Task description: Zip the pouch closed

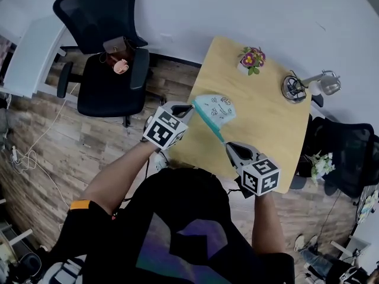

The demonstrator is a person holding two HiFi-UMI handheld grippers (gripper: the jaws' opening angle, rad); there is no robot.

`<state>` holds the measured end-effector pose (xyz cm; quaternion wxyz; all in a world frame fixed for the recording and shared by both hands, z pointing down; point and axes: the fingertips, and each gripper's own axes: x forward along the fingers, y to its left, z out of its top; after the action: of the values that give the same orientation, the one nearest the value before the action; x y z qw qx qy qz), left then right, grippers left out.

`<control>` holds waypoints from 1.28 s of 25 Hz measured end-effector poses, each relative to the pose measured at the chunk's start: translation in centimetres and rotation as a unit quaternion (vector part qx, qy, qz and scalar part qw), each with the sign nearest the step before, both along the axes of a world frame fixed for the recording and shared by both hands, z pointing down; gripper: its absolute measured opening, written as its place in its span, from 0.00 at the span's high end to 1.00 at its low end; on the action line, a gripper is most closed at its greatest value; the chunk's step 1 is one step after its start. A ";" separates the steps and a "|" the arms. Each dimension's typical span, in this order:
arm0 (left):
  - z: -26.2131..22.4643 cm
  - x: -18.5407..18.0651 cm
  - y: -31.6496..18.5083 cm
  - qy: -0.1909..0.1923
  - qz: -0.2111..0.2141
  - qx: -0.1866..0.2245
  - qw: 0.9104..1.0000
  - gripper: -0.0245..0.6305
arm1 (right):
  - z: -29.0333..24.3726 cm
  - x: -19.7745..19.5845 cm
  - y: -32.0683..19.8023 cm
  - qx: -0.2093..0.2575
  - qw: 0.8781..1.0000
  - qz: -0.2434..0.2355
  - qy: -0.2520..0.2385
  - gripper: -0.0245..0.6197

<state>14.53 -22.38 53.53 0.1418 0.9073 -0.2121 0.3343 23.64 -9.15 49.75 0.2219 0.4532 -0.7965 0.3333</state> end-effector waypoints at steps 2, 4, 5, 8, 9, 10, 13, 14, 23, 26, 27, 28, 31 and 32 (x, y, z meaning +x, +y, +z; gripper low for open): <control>0.3 -0.3 0.8 0.001 -0.004 -0.011 1.000 0.94 | 1.0 -0.2 0.1 -0.007 1.000 0.001 0.013 0.93; 0.6 -0.7 1.7 0.004 -0.011 -0.023 1.000 0.94 | 1.8 -0.3 0.1 -0.013 1.000 0.003 0.020 0.93; 0.7 -1.0 2.2 0.004 -0.016 -0.028 0.999 0.94 | 2.1 -0.4 0.0 -0.015 1.000 0.005 0.022 0.89; 0.9 -2.0 3.3 0.010 -0.035 -0.043 0.998 0.94 | 2.2 -0.5 -0.7 -0.011 0.999 0.016 0.031 0.81; 0.7 -2.3 3.5 0.014 -0.040 -0.043 0.998 0.94 | 2.0 -0.6 -1.0 -0.004 0.999 0.021 0.034 0.81; 0.3 -2.5 3.6 0.019 -0.045 -0.040 0.998 0.94 | 1.5 -0.6 -1.5 0.005 0.999 0.028 0.038 0.81; -2.6 -2.9 3.5 0.043 -0.062 -0.014 0.997 0.94 | -0.9 -0.7 -3.4 0.048 0.996 0.056 0.054 0.82; -4.0 -3.0 3.3 0.054 -0.068 -0.001 0.996 0.94 | -2.1 -0.8 -4.1 0.068 0.994 0.065 0.061 0.84; -18.5 -4.3 3.4 0.159 -0.105 0.143 0.971 0.94 | -14.8 -3.9 -6.9 0.251 0.960 0.105 0.066 0.94; -20.0 -5.0 4.3 0.168 -0.115 0.162 0.966 0.94 | -16.6 -5.6 -6.5 0.282 0.953 0.091 0.064 0.94; -20.1 -5.3 4.6 0.169 -0.118 0.164 0.965 0.94 | -16.9 -6.1 -6.3 0.289 0.951 0.087 0.064 0.94; -20.1 -5.6 4.8 0.171 -0.122 0.164 0.964 0.94 | -17.0 -6.5 -6.2 0.294 0.950 0.083 0.066 0.94; -19.8 -6.4 5.2 0.171 -0.133 0.162 0.963 0.94 | -16.2 -7.0 -5.9 0.289 0.951 0.085 0.073 0.94; -19.7 -6.7 5.3 0.170 -0.137 0.162 0.962 0.94 | -15.8 -7.1 -5.9 0.283 0.952 0.086 0.074 0.94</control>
<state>7.82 -17.10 33.81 0.0712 0.9238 -0.3586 0.1139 16.56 -15.06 33.93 0.1128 0.5874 -0.7976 0.0774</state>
